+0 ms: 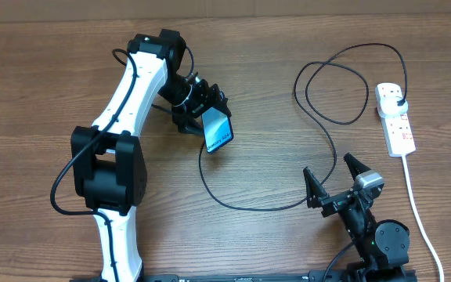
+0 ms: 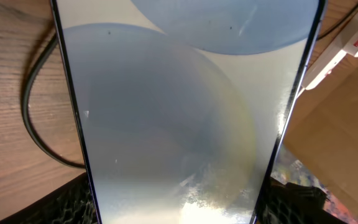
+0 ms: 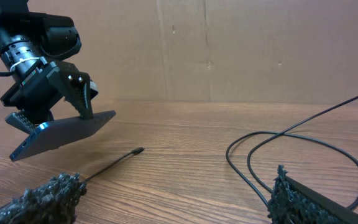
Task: Plug charger to phone and switch on socket
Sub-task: 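Raise the phone upright with the left gripper toward the table center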
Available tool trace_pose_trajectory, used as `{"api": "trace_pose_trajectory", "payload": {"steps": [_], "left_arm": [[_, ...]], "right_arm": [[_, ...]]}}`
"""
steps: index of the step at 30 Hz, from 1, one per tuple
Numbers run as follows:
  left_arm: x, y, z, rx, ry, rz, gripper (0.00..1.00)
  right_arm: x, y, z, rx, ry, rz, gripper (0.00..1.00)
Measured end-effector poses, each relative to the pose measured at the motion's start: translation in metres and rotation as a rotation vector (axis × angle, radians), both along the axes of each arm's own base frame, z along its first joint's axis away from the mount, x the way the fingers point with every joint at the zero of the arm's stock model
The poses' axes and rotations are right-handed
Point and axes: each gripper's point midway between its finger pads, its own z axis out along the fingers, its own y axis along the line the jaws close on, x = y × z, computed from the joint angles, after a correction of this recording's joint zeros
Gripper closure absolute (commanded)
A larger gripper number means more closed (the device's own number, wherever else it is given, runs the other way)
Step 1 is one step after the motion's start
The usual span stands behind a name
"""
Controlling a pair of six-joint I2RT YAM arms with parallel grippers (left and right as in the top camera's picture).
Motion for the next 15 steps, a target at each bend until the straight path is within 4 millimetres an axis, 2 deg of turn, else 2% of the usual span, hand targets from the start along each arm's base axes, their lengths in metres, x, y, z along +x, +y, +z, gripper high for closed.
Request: {"api": "trace_pose_trajectory", "payload": {"steps": [15], "left_arm": [[-0.008, -0.013, 0.014, -0.077, 0.122, 0.087, 0.22]], "right_arm": [[0.000, 0.000, 0.000, 0.000, -0.001, 0.000, 0.00]]}}
